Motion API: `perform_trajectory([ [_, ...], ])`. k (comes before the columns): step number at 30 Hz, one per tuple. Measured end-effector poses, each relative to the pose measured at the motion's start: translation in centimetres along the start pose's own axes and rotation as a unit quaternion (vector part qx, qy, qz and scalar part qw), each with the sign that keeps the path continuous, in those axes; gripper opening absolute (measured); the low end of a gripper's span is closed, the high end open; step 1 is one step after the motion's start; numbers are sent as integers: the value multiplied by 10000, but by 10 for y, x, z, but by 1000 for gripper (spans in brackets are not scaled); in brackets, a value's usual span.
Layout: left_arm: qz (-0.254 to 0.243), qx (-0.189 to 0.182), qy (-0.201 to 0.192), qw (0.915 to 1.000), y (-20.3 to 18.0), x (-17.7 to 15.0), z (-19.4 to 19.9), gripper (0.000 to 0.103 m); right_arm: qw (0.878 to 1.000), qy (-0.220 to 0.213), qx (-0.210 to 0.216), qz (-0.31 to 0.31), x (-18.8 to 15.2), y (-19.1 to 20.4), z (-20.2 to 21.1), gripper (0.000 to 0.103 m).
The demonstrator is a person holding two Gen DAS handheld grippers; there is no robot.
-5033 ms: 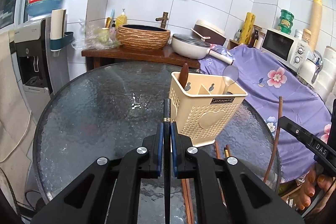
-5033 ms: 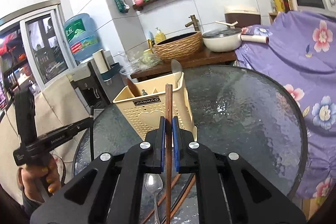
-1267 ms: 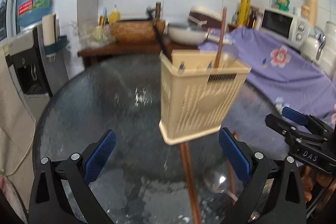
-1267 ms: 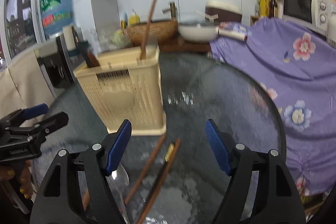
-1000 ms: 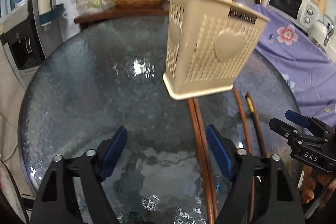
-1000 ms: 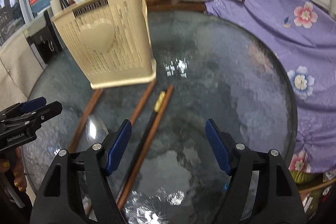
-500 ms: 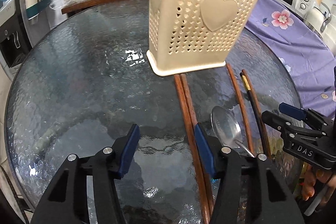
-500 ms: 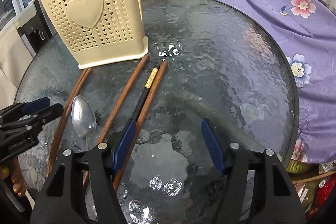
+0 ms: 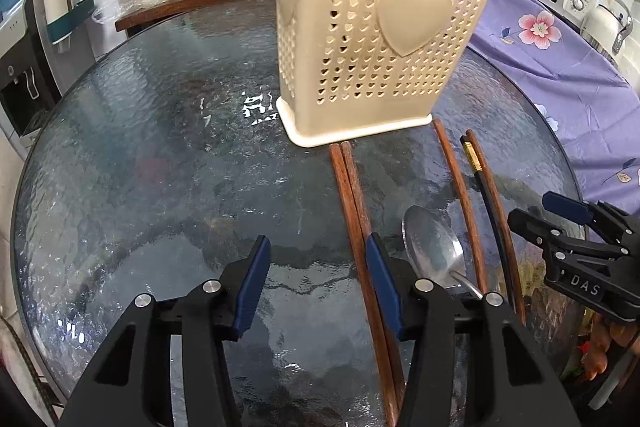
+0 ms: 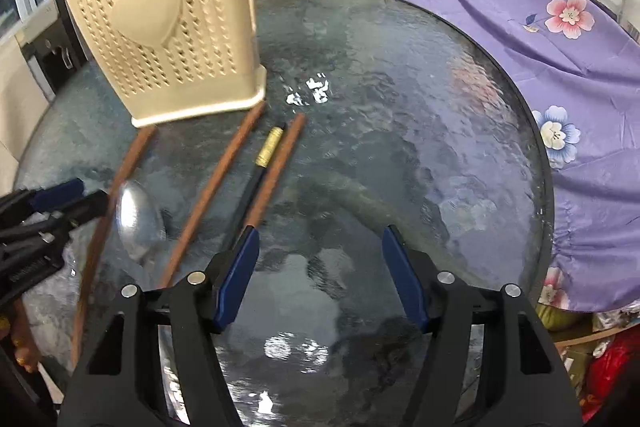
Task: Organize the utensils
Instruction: 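Move both open tools down to the brown chopsticks lying on the table, then grasp a brown chopstick with the right tool while the left tool grasps another brown chopstick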
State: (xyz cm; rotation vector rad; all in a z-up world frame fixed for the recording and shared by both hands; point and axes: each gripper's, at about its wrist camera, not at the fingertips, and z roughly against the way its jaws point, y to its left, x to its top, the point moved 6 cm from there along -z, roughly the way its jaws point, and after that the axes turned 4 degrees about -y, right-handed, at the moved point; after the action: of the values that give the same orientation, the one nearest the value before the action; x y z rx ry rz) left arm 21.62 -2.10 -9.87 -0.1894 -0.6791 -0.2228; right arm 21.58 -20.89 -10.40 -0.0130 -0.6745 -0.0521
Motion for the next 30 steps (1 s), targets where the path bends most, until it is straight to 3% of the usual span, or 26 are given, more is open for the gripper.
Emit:
perform_trajectory([
  [13,-80,44,9,10000,-8,7,-5,48,9990,-165,355,-220,6,4,5,62],
  [20,-269,338,-17,9991,-6,8,-8,47,9993,-33,340,-160,5,15,-2,61],
  [30,-116,355,-23,9993,11,6,-4,47,9996,88,202,-168,9,7,-4,61],
])
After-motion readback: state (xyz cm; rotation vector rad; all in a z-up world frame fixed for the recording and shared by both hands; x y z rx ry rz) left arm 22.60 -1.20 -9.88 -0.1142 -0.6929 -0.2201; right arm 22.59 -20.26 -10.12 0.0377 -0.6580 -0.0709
